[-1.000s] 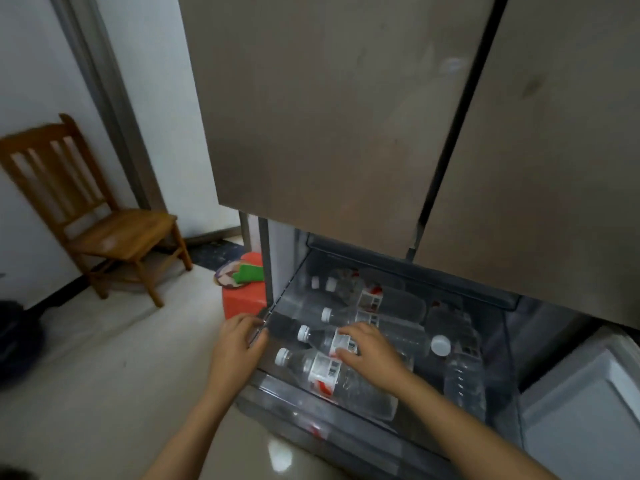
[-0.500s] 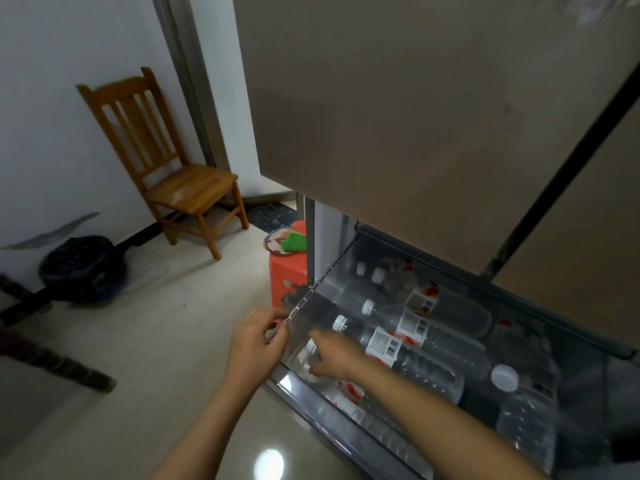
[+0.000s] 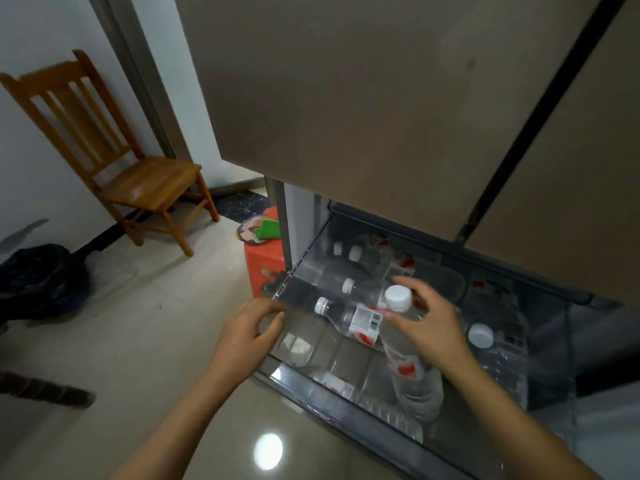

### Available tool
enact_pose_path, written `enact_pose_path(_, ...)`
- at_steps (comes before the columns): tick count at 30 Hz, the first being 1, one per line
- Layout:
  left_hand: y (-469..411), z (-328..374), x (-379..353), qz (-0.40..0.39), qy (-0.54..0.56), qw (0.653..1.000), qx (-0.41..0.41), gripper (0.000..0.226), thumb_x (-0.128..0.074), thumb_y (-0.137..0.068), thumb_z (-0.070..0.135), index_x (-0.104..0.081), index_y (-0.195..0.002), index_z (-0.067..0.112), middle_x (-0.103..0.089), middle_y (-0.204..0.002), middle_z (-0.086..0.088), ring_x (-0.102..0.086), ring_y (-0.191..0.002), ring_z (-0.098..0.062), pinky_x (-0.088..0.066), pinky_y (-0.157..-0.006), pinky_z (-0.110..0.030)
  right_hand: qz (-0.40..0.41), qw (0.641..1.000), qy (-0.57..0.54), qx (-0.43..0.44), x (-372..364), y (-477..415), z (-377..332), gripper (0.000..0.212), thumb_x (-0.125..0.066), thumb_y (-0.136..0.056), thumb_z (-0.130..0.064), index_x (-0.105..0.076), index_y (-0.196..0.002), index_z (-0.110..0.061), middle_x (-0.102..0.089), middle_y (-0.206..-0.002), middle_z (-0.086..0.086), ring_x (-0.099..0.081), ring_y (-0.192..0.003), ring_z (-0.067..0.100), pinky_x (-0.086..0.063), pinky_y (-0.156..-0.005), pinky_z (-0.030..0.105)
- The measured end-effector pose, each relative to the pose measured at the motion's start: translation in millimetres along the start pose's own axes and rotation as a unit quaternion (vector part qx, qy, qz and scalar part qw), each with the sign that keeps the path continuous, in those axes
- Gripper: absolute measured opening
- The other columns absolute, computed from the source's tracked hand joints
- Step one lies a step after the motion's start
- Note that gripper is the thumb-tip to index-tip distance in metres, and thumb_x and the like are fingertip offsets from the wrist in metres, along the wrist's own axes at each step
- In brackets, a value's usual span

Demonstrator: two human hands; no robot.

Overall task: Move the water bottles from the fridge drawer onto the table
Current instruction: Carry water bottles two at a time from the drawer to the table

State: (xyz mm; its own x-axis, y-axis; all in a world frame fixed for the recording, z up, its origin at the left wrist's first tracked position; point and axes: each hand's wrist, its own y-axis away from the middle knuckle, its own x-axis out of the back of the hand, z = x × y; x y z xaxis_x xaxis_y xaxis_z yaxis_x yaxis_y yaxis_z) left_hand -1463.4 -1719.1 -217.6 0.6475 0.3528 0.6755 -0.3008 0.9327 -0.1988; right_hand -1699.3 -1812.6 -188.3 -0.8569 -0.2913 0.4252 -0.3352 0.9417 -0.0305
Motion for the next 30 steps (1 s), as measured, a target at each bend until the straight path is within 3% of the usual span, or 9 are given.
enact_pose_path(3,-17,15,-7,-0.216,-0.11,0.969,-0.043,0.044,-0.04,-0.083,0.039,-0.062,-0.111,0.013,-0.062,-0.107,0.002,-0.056,-0.099,-0.011,-0.039,-0.08,-0.015,0.076,0.995,-0.066,-0.007,26,20,12,0.048,-0.072,-0.072,0.001,-0.055,-0.103,-0.032,-0.055,-0.102,-0.023,-0.053,-0.09,-0.013,-0.042,-0.079,0.005)
enact_pose_path(6,-37,25,-28,-0.422,-0.226,0.878,-0.028,0.035,-0.047,-0.091,0.012,-0.053,-0.125,0.01,-0.055,-0.129,-0.004,-0.052,-0.116,-0.017,-0.037,-0.093,-0.021,0.093,0.992,-0.085,-0.003,30,28,25,0.05,-0.07,-0.074,0.001,-0.054,-0.101,-0.038,-0.058,-0.106,-0.018,-0.054,-0.091,-0.016,-0.046,-0.081,0.006)
enact_pose_path(9,-54,23,-48,-0.546,-0.29,0.786,-0.009,0.04,-0.049,-0.09,0.008,-0.048,-0.13,0.007,-0.051,-0.134,-0.008,-0.049,-0.12,-0.022,-0.036,-0.094,-0.023,0.078,0.994,-0.071,0.006,26,25,28,0.049,-0.071,-0.075,-0.003,-0.054,-0.099,-0.042,-0.06,-0.105,-0.017,-0.053,-0.092,-0.017,-0.043,-0.082,0.003)
enact_pose_path(13,-71,1,-71,-0.628,-0.318,0.707,0.061,0.051,-0.059,-0.085,0.014,-0.044,-0.133,0.004,-0.055,-0.116,-0.014,-0.049,-0.096,-0.021,-0.045,-0.09,-0.032,0.063,0.996,-0.062,0.017,21,24,28,0.055,-0.074,-0.074,-0.008,-0.056,-0.092,-0.057,-0.058,-0.098,-0.04,-0.052,-0.097,-0.018,-0.042,-0.082,0.005)
enact_pose_path(18,-63,-4,-83,-0.678,-0.346,0.64,0.099,0.049,-0.051,-0.089,0.007,-0.037,-0.136,0.004,-0.044,-0.137,-0.016,-0.049,-0.113,-0.028,-0.042,-0.099,-0.036,0.039,0.997,-0.064,0.025,17,26,27,0.054,-0.07,-0.074,0.001,-0.05,-0.099,-0.042,-0.058,-0.097,-0.038,-0.049,-0.097,-0.021,-0.039,-0.081,-0.001)
enact_pose_path(21,-59,-6,-86,-0.698,-0.364,0.611,0.087,0.04,-0.046,-0.091,0.006,-0.041,-0.13,-0.001,-0.05,-0.12,-0.019,-0.053,-0.107,-0.034,-0.045,-0.095,-0.039,0.047,0.996,-0.07,0.024,17,26,26,0.052,-0.069,-0.075,0.002,-0.05,-0.099,-0.04,-0.056,-0.101,-0.027,-0.049,-0.095,-0.022,-0.037,-0.081,-0.003)
enact_pose_path(24,-61,-4,-82,-0.703,-0.357,0.611,0.066,0.023,-0.05,-0.089,0.005,-0.054,-0.11,-0.004,-0.052,-0.081,-0.009,-0.052,-0.073,-0.024,-0.048,-0.071,-0.031,0.057,0.995,-0.078,0.023,19,28,26,0.052,-0.069,-0.075,0.001,-0.05,-0.099,-0.04,-0.054,-0.105,-0.024,-0.05,-0.095,-0.021,-0.038,-0.082,-0.003)
enact_pose_path(26,-65,4,-72,-0.683,-0.313,0.657,0.068,0.014,-0.057,-0.086,0.005,-0.057,-0.099,0.001,-0.052,-0.072,-0.005,-0.054,-0.068,-0.018,-0.047,-0.06,-0.021,0.059,0.995,-0.075,0.023,19,27,29,0.051,-0.069,-0.075,0.001,-0.05,-0.1,-0.04,-0.055,-0.105,-0.023,-0.05,-0.096,-0.02,-0.038,-0.084,-0.001)
enact_pose_path(30,-78,41,-44,-0.601,-0.228,0.766,0.011,0.029,-0.072,-0.077,0.014,-0.063,-0.099,-0.004,-0.059,-0.058,0.003,-0.053,-0.041,0.003,-0.045,-0.051,-0.01,0.07,0.995,-0.065,0.028,20,29,30,0.052,-0.069,-0.075,0.001,-0.05,-0.101,-0.04,-0.056,-0.106,-0.022,-0.051,-0.098,-0.018,-0.039,-0.087,0.002)
